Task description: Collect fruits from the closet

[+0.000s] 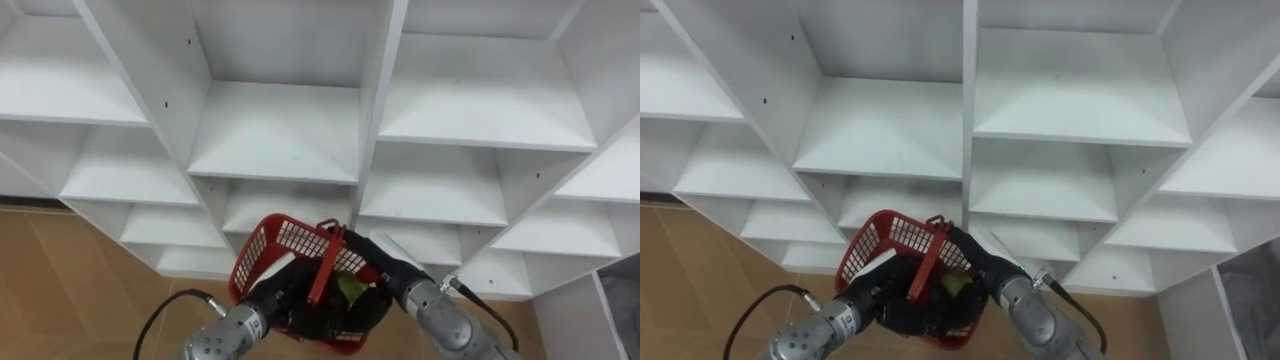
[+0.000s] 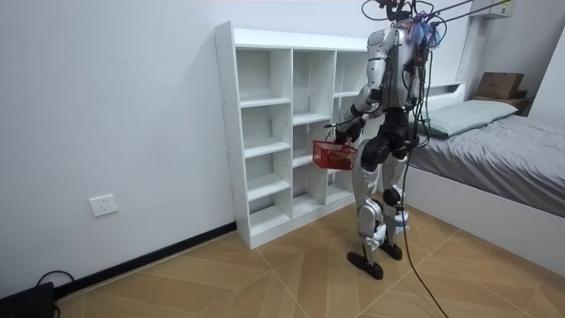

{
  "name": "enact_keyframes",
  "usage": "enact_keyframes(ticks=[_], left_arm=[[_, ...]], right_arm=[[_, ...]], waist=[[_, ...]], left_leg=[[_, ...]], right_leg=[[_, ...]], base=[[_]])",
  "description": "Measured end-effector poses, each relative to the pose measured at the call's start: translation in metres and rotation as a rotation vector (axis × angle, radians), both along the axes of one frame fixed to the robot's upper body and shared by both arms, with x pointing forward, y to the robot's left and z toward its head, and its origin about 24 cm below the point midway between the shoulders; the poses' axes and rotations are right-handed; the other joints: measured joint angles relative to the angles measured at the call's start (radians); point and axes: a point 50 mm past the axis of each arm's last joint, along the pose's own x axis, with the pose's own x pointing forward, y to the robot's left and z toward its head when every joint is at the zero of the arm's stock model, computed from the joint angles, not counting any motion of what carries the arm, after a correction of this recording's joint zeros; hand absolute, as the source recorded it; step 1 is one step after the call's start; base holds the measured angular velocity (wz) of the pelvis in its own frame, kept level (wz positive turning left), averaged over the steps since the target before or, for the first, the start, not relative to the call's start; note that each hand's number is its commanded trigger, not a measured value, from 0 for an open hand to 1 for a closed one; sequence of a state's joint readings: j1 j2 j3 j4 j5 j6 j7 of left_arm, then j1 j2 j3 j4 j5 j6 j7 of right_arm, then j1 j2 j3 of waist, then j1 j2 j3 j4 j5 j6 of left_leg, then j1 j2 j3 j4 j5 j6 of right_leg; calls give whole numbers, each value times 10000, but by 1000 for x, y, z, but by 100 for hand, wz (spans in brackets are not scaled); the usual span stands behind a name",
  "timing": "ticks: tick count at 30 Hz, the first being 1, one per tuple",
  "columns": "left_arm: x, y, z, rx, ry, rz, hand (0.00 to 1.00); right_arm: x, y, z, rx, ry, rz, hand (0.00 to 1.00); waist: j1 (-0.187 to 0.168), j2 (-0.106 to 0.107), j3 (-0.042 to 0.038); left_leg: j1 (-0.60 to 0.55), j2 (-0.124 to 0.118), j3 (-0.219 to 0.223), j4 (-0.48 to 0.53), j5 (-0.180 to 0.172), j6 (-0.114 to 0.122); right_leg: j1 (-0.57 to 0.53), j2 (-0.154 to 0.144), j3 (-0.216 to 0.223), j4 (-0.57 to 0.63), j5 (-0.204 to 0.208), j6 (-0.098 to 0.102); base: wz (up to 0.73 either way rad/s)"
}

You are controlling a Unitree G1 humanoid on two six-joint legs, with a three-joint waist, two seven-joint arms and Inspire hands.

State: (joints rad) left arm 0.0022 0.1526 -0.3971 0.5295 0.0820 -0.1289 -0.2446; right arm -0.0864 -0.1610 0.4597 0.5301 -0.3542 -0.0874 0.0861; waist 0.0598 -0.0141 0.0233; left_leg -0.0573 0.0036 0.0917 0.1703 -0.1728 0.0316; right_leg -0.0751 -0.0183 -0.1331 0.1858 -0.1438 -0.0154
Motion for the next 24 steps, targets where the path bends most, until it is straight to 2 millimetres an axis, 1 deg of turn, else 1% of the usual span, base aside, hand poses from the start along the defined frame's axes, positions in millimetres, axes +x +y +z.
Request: enact_keyframes(ticks=[3, 6, 9, 12, 17, 21, 24], left_arm=[[0, -1, 0, -18, 2, 11, 100], [0, 0, 0, -40, 13, 49, 100], [-3, 2, -3, -26, 155, 258, 100], [-7, 6, -6, 49, 290, 538, 100], [-15, 13, -11, 192, 639, 781, 100], [-18, 18, -14, 401, 879, 910, 100], [-19, 21, -15, 502, 961, 960, 100]], right_arm=[[0, 0, 0, 7, -1, -1, 0], [0, 0, 0, -31, -8, 17, 0], [-3, -1, 0, -16, 5, 31, 0], [-7, 1, 0, 100, 23, 76, 0], [-16, -2, -5, 189, 416, 26, 0], [-14, -5, -2, 271, 377, -5, 0], [-14, -6, -2, 301, 422, -57, 0]], waist=[[-2, 34, -22], [-7, 82, -62], [-10, 139, -157], [-15, 139, -158], [-45, 132, -158], [-43, 126, -158], [-44, 126, -157]], left_leg=[[-7, 0, -28, 0, 0, 0], [-5, 1, -79, 3, 0, 0], [33, -1, -82, 21, 1, -1], [83, 6, -82, 21, 2, -3], [372, -8, -82, -13, 1, -3], [464, -20, -81, -6, 2, -3], [552, -20, -82, -6, 1, -3]], right_leg=[[0, 1, -23, 4, 0, 0], [2, -3, -63, 16, 0, 0], [48, -6, -64, 8, 0, 0], [92, -1, -61, 9, 0, 0], [372, 3, 24, -13, -10, 11], [446, 24, 155, -11, -12, 11], [544, 30, 170, -23, -14, 12]], base=[[1], [3], [0], [0], [0], [-1], [0]])
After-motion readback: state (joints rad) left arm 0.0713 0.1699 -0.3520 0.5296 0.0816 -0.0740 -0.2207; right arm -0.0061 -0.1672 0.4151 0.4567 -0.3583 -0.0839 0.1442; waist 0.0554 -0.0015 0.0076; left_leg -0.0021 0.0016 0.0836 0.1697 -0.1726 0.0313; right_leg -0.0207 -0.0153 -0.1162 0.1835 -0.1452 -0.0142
